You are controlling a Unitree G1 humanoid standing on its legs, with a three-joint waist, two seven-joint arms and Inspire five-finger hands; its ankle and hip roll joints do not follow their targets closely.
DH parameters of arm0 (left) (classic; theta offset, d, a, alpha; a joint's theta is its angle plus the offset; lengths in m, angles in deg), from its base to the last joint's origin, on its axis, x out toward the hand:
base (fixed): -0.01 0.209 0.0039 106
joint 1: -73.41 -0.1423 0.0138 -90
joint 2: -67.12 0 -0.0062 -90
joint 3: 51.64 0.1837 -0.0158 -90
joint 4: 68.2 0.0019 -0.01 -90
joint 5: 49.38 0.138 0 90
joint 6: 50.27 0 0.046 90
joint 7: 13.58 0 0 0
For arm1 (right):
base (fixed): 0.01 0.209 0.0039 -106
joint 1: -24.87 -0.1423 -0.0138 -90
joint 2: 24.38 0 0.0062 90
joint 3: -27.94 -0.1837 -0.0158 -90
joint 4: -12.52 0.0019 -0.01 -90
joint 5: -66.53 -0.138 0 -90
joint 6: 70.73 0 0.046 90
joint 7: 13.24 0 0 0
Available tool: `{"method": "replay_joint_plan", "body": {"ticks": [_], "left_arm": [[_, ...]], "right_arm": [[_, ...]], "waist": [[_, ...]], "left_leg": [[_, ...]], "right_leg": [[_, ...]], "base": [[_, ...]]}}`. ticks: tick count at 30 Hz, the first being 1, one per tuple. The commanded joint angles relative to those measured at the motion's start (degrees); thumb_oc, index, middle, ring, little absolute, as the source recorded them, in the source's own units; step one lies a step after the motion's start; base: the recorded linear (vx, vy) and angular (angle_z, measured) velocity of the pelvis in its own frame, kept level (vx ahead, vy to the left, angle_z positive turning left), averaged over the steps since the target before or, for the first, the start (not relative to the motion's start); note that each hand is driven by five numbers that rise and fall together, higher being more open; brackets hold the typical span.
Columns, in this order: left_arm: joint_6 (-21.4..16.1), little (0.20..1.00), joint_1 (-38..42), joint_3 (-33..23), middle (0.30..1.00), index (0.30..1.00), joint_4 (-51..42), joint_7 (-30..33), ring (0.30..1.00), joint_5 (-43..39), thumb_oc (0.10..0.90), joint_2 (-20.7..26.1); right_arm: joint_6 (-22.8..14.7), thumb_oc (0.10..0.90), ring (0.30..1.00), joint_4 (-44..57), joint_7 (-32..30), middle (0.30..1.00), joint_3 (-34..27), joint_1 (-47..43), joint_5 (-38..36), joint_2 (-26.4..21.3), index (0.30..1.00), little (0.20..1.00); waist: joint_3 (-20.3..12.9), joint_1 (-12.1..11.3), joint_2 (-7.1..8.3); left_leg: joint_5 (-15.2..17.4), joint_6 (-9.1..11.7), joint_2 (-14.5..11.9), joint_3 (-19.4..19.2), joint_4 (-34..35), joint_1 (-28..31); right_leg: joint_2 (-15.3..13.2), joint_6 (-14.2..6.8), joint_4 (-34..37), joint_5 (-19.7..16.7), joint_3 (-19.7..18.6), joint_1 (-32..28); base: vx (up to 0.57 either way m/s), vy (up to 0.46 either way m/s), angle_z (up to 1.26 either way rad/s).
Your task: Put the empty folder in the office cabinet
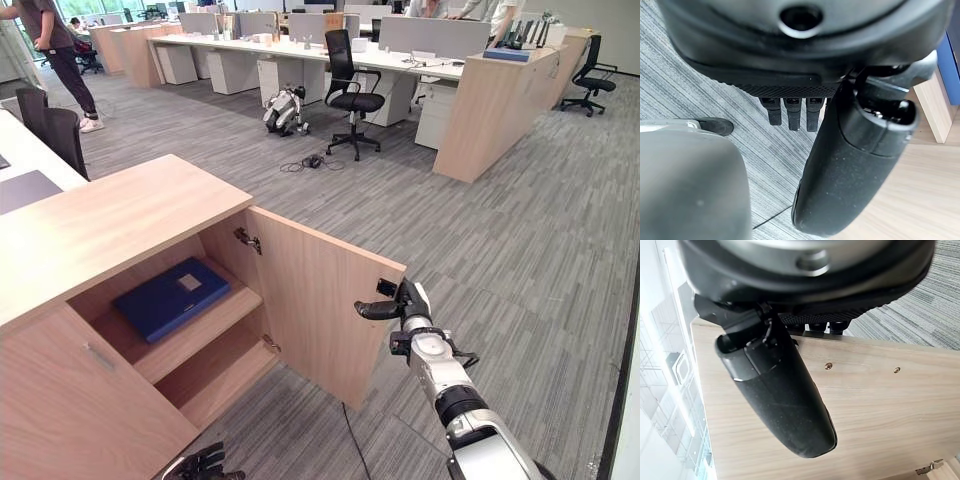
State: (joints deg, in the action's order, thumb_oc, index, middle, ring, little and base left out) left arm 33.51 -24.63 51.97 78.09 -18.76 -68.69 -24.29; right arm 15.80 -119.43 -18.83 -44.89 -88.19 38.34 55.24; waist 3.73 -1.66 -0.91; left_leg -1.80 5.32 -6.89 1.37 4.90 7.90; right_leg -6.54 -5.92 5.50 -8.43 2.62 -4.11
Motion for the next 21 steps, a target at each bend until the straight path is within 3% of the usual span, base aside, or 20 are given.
{"method": "replay_joint_plan", "body": {"ticks": [1,7,11,15,16,17,19,20,21], "left_arm": [[-2.36,0.9,6.14,0.37,0.9,0.9,1.92,0.85,0.9,1.33,0.8,2.71],[-2.79,0.9,6.75,-2.37,0.9,0.9,0.94,0.41,0.9,1.62,0.8,3.1],[-3.31,0.9,7.24,-3.48,0.9,0.9,-0.62,0.18,0.9,1.27,0.8,3.83],[-3.42,0.9,7.74,-4.61,0.9,0.9,-0.98,0.27,0.9,1.21,0.8,3.85],[-3.37,0.9,7.85,-4.81,0.9,0.9,-0.62,0.39,0.9,1.42,0.8,3.11],[-3.15,0.9,8.21,-4.81,0.9,0.9,-0.34,0.19,0.9,2.12,0.8,2.8],[-2.83,0.9,8.2,-5.28,0.9,0.9,-0.18,0.18,0.9,3.04,0.8,2.7],[-2.77,0.9,7.83,-5.5,0.9,0.9,0.56,0.17,0.9,3.55,0.8,2.5],[-2.79,0.9,7.77,-5.55,0.9,0.9,0.57,0.17,0.9,3.56,0.8,2.52]], "right_arm": [[-5.36,0.8,0.9,9.82,5.5,0.9,1.16,-4.11,0.66,0.45,0.9,0.9],[-5.18,0.8,0.9,19.27,11.32,0.9,2.85,6.77,9.26,-7.87,0.9,0.9],[-6.0,0.8,0.9,23.23,14.42,0.9,7.12,9.37,15.27,-10.21,0.9,0.9],[-6.91,0.8,0.9,28.21,17.45,0.9,10.57,10.34,14.99,-10.71,0.9,0.9],[-7.38,0.8,0.9,31.16,18.85,0.9,12.16,10.76,14.42,-11.21,0.9,0.9],[-7.54,0.8,0.9,33.22,19.59,0.9,13.17,10.26,14.27,-11.44,0.9,0.9],[-7.43,0.8,0.9,35.49,19.74,0.9,14.7,9.15,13.85,-9.46,0.9,0.9],[-7.39,0.8,0.9,36.15,19.79,0.9,15.08,9.25,13.75,-7.87,0.9,0.9],[-7.39,0.8,0.9,36.14,19.78,0.9,15.15,9.25,13.77,-7.81,0.9,0.9]], "waist": [[-0.57,-1.77,1.27],[0.31,-2.69,1.98],[2.79,-4.29,1.71],[4.67,-5.24,1.92],[6.02,-4.99,2.08],[6.21,-3.97,2.41],[5.76,-2.77,2.55],[5.01,-2.55,2.18],[5.04,-2.53,2.2]], "left_leg": [[3.38,-1.46,3.89,-0.78,-0.11,-0.79],[2.47,-0.46,3.37,3.39,-0.12,-2.57],[0.68,1.01,3.02,5.78,-1.24,-5.64],[-0.01,2.21,3.25,7.22,-4.21,-10.93],[-0.29,2.17,1.78,1.12,-8.05,-13.79],[-0.27,1.73,-1.03,-7.19,-9.96,-14.13],[0.02,1.62,-5.54,-19.58,-12.39,-13.1],[0.65,1.8,-6.19,-22.31,-11.98,-11.68],[0.65,1.83,-6.19,-22.33,-11.92,-11.56]], "right_leg": [[0.44,-1.06,-1.42,10.24,2.68,-3.37],[0.83,-0.34,-2.0,11.34,6.27,-3.26],[0.81,-0.36,-1.97,11.45,9.3,-2.37],[-0.26,-0.61,-2.09,11.14,12.51,-0.48],[-1.73,-0.86,-1.88,10.94,15.29,-0.55],[-2.91,-1.12,-1.91,10.72,17.73,-0.65],[-3.86,-1.1,-2.05,10.51,20.92,-0.63],[-3.89,-1.03,-2.24,10.7,22.44,-0.97],[-3.88,-1.03,-2.22,10.71,22.43,-1.06]], "base": [[0.01,-0.029,0.26],[0.02,-0.067,0.36],[-0.08,-0.065,0.46],[-0.17,-0.015,0.5],[-0.15,0.096,0.66],[-0.2,0.131,0.56],[-0.12,0.103,0.88],[-0.05,0.066,1.34],[0.05,0.131,1.13]]}}
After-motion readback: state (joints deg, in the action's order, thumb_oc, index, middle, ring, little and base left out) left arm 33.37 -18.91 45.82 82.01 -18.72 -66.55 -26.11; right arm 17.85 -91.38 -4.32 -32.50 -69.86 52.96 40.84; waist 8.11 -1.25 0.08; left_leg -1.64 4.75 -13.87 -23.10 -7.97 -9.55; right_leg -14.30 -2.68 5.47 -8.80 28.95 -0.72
